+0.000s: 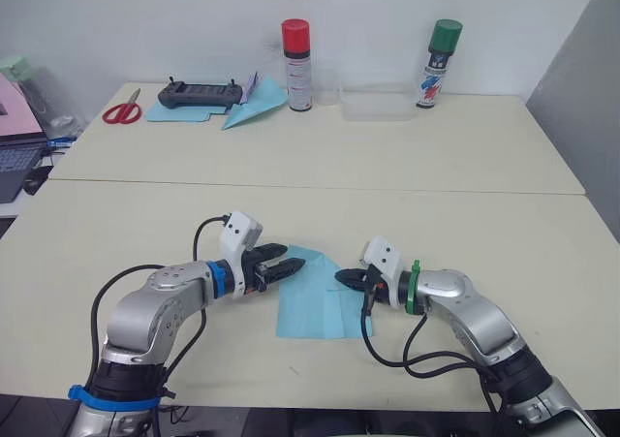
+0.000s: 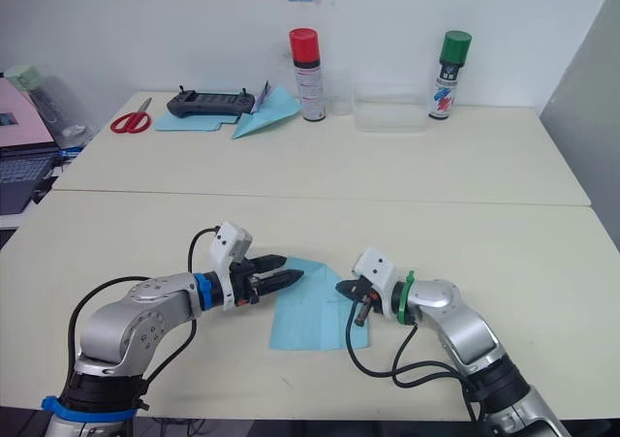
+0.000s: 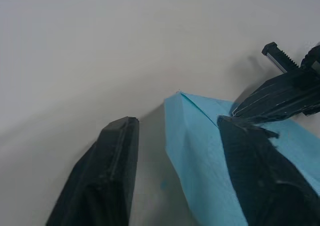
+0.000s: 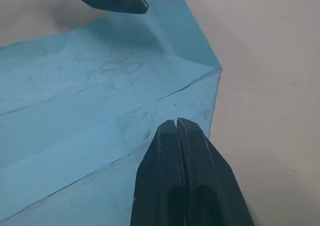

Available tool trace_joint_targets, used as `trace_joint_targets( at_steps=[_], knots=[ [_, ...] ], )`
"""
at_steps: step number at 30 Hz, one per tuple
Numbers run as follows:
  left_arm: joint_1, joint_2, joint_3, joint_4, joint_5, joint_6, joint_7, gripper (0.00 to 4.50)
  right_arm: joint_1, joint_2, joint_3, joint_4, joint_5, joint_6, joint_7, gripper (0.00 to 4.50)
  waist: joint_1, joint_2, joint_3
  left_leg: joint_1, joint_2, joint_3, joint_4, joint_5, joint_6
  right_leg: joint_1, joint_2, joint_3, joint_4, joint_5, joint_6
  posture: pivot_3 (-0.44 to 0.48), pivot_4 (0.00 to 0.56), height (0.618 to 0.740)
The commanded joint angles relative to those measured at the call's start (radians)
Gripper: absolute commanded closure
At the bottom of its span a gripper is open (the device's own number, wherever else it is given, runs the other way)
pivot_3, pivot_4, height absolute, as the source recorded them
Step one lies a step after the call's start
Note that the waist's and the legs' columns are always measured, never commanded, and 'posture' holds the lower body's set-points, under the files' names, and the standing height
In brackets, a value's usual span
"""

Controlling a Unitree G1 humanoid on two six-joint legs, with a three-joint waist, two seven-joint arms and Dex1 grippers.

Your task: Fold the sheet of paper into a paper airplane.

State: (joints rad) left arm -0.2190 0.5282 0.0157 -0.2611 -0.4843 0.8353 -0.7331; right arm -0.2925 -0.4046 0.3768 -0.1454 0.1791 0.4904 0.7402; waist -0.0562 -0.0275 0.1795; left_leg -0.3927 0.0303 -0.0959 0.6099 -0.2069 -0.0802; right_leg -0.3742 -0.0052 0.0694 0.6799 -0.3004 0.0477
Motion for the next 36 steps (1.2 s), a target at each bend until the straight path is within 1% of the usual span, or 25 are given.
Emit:
trace_joint_targets(
  at_steps=[1,6,9,15,17,19,21,23,26,30,36],
  knots=[
    [0.013,0.023,-0.026,-0.029,0.005,-0.031,-0.023,2.89,0.014,-0.001,0.001,0.033,-0.025,0.021,-0.014,4.5,-0.001,0.0,0.0,0.0,0.0,0.0,0.0,0.0,0.0,0.0,0.0,0.0,0.0,0.0,0.0,0.0,0.15,0.74],
    [0.0,0.037,-0.051,-0.014,0.031,-0.062,-0.022,4.48,0.008,0.014,0.0,0.033,-0.023,0.021,-0.02,4.5,0.0,0.0,0.0,0.0,0.0,0.0,0.0,0.0,0.0,0.0,0.0,0.0,0.0,0.0,0.0,0.0,0.15,0.74],
    [-0.019,0.054,-0.068,0.023,0.07,-0.101,-0.027,4.48,0.006,0.023,-0.006,0.031,-0.018,0.018,-0.021,4.5,0.0,0.0,0.0,0.0,0.0,0.0,0.0,0.0,0.0,0.0,0.0,0.0,0.0,0.0,-0.001,0.0,0.15,0.74],
    [-0.043,0.086,-0.08,0.056,0.085,-0.151,-0.071,4.48,0.006,0.028,-0.009,0.027,-0.016,0.021,-0.022,4.5,-0.001,0.0,0.0,-0.001,0.0,0.0,-0.001,0.0,0.0,-0.002,0.0,0.0,0.0,0.0,-0.001,0.0,0.15,0.74],
    [-0.057,0.113,-0.112,0.047,0.101,-0.181,-0.119,4.48,0.005,0.031,-0.008,0.028,-0.016,0.022,-0.022,4.5,-0.002,0.0,0.0,-0.002,0.0,0.0,-0.001,0.0,0.0,-0.003,0.0,0.0,0.0,0.0,-0.001,0.0,0.15,0.74],
    [-0.073,0.148,-0.178,0.041,0.161,-0.239,-0.158,4.48,0.004,0.034,-0.007,0.029,-0.016,0.025,-0.024,4.5,-0.001,0.0,0.0,-0.003,0.0,0.0,-0.001,0.0,0.0,-0.004,0.001,0.0,0.0,0.0,-0.001,0.0,0.15,0.74],
    [-0.088,0.195,-0.271,0.046,0.259,-0.334,-0.201,4.48,0.004,0.032,-0.004,0.029,-0.019,0.029,-0.023,4.5,-0.002,0.0,0.0,-0.003,0.0,0.001,-0.001,0.0,0.0,-0.004,0.001,0.001,0.0,0.0,-0.001,0.0,0.15,0.74],
    [-0.102,0.216,-0.323,0.049,0.312,-0.39,-0.229,4.48,0.004,0.031,-0.002,0.028,-0.02,0.03,-0.023,4.5,-0.002,0.0,0.0,-0.003,0.0,0.002,-0.001,0.0,0.0,-0.005,0.001,0.001,0.0,0.0,-0.001,0.0,0.15,0.74],
    [-0.12,0.196,-0.329,0.051,0.316,-0.384,-0.228,4.48,0.005,0.033,-0.006,0.028,-0.02,0.029,-0.027,4.5,-0.001,0.0,0.0,-0.004,0.0,0.002,-0.001,0.0,0.0,-0.005,0.001,0.001,0.0,-0.001,-0.001,0.0,0.15,0.74],
    [-0.132,0.2,-0.362,0.066,0.378,-0.402,-0.235,4.48,-0.002,0.06,-0.035,0.03,-0.005,0.032,-0.055,4.5,0.0,0.0,0.0,-0.004,0.0,0.002,-0.001,0.0,0.0,-0.005,0.001,0.001,0.0,-0.001,-0.001,0.0,0.15,0.74],
    [-0.14,0.194,-0.366,0.073,0.408,-0.413,-0.255,4.48,-0.051,0.151,-0.127,0.036,0.07,0.051,-0.079,4.5,0.001,0.001,0.001,-0.006,0.0,0.002,-0.001,0.0,0.0,-0.006,0.001,0.001,0.0,-0.001,-0.001,0.0,0.15,0.74]
  ],
)
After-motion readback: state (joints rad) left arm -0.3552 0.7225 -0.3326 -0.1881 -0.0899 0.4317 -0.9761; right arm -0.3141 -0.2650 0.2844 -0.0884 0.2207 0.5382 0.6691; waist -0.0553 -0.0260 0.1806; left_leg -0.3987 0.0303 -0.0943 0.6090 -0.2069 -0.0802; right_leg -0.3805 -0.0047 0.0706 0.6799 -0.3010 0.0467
